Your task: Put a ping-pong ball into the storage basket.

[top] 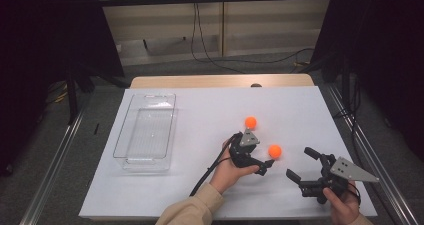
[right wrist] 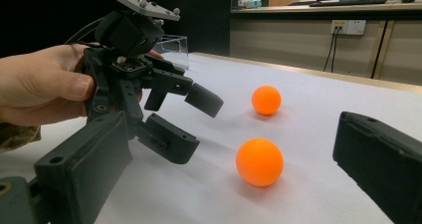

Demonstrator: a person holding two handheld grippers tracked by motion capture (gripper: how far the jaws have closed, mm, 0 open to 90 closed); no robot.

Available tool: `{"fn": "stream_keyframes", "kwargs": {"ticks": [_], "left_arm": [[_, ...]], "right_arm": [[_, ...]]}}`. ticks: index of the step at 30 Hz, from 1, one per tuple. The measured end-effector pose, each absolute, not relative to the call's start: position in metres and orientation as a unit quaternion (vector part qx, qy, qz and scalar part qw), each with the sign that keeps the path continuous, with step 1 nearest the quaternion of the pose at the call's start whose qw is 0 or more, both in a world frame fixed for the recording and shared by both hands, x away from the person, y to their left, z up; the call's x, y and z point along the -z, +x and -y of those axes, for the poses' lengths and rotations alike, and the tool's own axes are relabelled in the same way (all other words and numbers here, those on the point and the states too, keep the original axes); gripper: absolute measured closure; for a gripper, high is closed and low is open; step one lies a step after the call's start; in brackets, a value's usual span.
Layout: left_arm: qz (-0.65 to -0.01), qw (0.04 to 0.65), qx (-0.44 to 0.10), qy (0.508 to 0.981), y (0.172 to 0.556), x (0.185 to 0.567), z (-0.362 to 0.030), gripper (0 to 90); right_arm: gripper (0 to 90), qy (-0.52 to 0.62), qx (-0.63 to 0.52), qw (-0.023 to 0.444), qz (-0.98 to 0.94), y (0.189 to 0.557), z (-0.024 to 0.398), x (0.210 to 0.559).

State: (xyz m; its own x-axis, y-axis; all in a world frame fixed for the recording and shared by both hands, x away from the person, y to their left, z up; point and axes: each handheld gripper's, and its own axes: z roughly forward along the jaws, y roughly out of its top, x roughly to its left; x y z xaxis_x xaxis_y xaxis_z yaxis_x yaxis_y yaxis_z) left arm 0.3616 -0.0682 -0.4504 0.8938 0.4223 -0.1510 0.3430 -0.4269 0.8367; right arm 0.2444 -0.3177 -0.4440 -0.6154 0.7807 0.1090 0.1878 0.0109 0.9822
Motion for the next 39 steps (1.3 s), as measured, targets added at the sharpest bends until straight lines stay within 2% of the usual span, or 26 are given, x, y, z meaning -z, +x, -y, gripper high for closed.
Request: {"fn": "stream_keyframes", "kwargs": {"ticks": [39], "left_arm": [[-0.234,0.459,-0.047,0.856,0.369,0.451,0.089,2.6]], "right_arm": [[1.1,0.362,-0.602,0.247,-0.668,0.244,0.318,0.444]]}}
